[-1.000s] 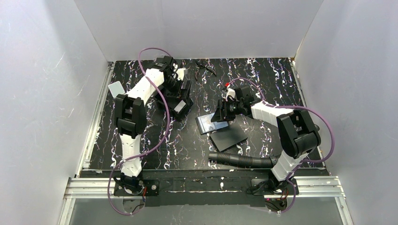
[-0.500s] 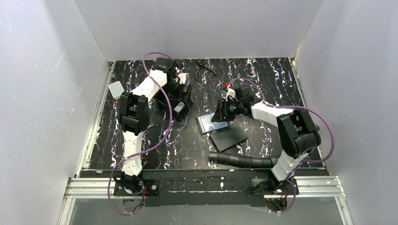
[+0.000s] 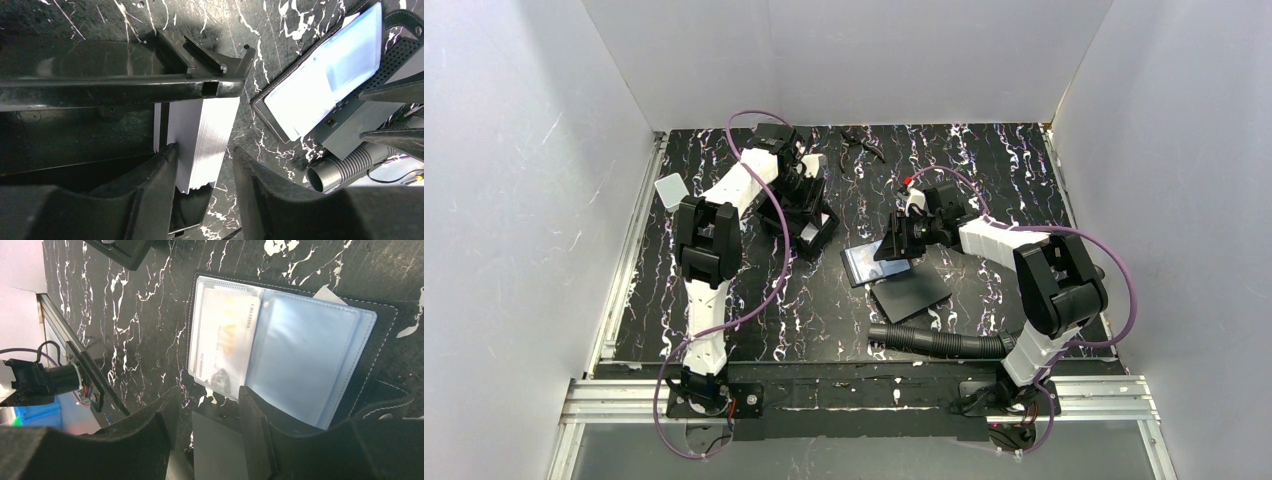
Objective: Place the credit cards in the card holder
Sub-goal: Pick up the credit card from the storage box.
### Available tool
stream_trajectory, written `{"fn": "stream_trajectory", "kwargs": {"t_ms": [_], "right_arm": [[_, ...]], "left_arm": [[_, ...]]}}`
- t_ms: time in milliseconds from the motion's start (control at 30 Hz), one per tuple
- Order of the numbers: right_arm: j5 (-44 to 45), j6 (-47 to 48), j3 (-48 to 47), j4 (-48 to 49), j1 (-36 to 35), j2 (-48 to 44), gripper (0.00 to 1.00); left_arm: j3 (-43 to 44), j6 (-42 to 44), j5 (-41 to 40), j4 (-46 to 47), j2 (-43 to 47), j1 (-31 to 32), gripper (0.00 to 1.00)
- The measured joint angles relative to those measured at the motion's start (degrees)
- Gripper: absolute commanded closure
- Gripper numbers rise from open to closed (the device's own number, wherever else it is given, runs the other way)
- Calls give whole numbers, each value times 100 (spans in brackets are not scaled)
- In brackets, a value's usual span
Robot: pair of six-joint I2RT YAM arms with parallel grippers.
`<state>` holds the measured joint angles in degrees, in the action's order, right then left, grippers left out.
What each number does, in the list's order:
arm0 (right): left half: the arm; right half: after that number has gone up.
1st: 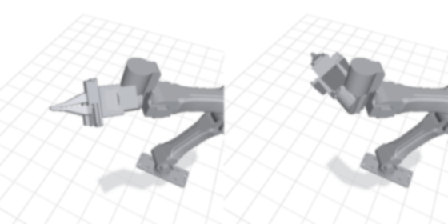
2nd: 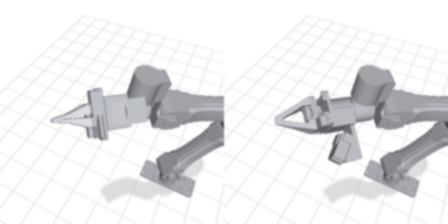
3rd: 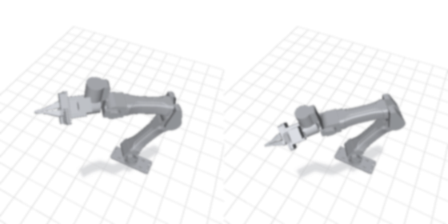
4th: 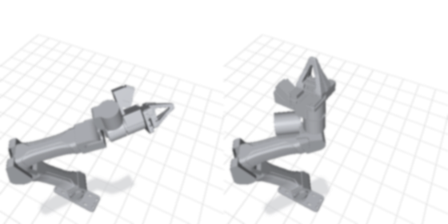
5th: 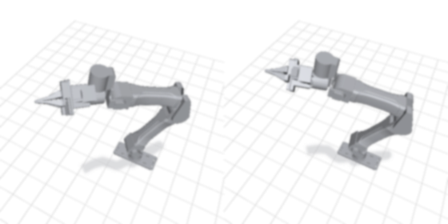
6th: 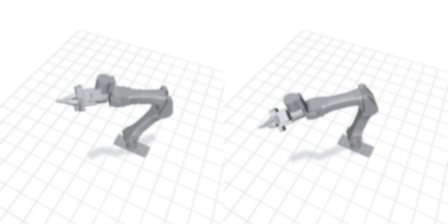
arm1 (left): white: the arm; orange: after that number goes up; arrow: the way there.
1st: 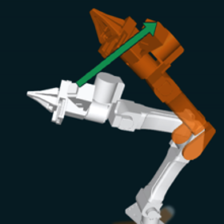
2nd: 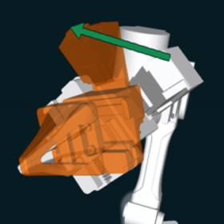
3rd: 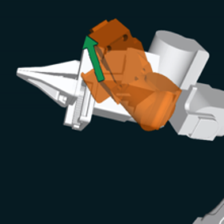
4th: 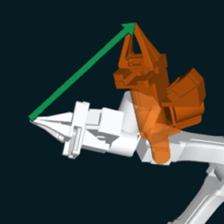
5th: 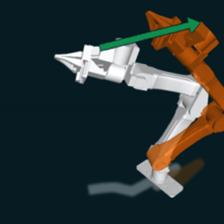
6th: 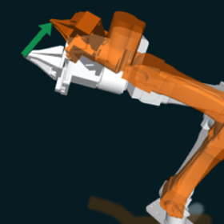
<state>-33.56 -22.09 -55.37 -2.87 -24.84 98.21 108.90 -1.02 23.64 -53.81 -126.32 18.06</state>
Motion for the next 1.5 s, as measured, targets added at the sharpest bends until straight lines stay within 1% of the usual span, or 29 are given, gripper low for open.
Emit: {"fn": "stream_trajectory", "kwargs": {"t_ms": [100, 233, 333, 433, 533, 867, 1033, 1233, 1367, 1500], "right_arm": [[-2, 0, 0, 0, 0, 0, 46], [-4, 0, 0, 0, 0, 0, 46], [-4, 0, 0, 0, 2, 0, 47], [-4, -2, 0, 0, 0, 0, 47], [-4, 0, 0, 0, 0, 0, 47], [-6, 0, 0, 0, 2, 0, 47], [-7, -2, 0, 0, 2, 0, 47], [-7, -2, 0, -2, 0, 0, 47], [-21, -6, 0, -2, 2, 0, 47], [-177, -175, 0, 86, 2, -9, 45]], "left_arm": [[0, -7, 2, -2, 2, 0, 69], [0, -12, -5, 0, 0, 0, 74], [0, -10, -18, 0, 0, 0, 82], [0, -15, -40, -2, 2, -2, 85], [10, -18, -59, -5, 5, -2, 92], [37, -11, -395, 2, 112, -37, 94], [46, -15, -457, -4, 324, -39, 94], [166, -90, -361, 0, 463, -54, 100], [148, -213, -365, 46, 533, -66, 100], [-2, -545, -357, 289, 917, -70, 100]]}}
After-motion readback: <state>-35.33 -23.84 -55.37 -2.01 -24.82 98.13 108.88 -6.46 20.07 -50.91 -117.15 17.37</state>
